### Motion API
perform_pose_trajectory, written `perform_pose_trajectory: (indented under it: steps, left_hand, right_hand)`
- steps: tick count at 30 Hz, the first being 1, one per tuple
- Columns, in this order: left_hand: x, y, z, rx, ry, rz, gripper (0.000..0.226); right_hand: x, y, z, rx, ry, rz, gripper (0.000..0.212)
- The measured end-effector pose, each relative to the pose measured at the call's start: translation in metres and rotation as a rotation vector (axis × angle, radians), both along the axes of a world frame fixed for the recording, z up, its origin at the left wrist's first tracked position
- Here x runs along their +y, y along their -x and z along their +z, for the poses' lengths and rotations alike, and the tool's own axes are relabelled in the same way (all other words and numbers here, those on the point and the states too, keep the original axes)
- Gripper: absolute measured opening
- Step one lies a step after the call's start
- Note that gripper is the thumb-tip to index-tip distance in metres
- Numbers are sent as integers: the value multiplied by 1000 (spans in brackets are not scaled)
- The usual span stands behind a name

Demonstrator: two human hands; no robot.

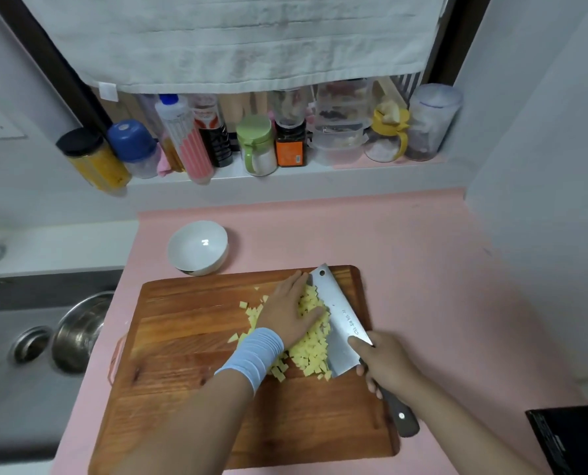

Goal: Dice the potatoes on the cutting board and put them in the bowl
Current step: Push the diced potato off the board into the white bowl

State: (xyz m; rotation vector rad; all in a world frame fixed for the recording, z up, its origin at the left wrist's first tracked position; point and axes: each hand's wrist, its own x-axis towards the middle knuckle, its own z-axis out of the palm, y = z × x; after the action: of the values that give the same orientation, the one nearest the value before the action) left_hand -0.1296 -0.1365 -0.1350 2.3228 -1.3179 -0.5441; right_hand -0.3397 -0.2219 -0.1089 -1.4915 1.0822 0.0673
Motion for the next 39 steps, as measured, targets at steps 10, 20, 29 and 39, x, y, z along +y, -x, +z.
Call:
perform_pose_trajectory:
  steps: [10,20,29,39]
  left_hand:
    - [29,-8,5,61,155,28,71]
    - [65,-68,47,217,425,398,29]
    - [88,-163,37,-352,-180,230,44]
    - [103,-185,38,-441,37,94,45]
  right_hand:
    - [4,-17,12,-51,-113,85,30]
    - [24,-39,31,-79,-135,162,36]
    - [46,-66,34,-80,-169,136,38]
    - [58,-89,42,-76,-159,122,42]
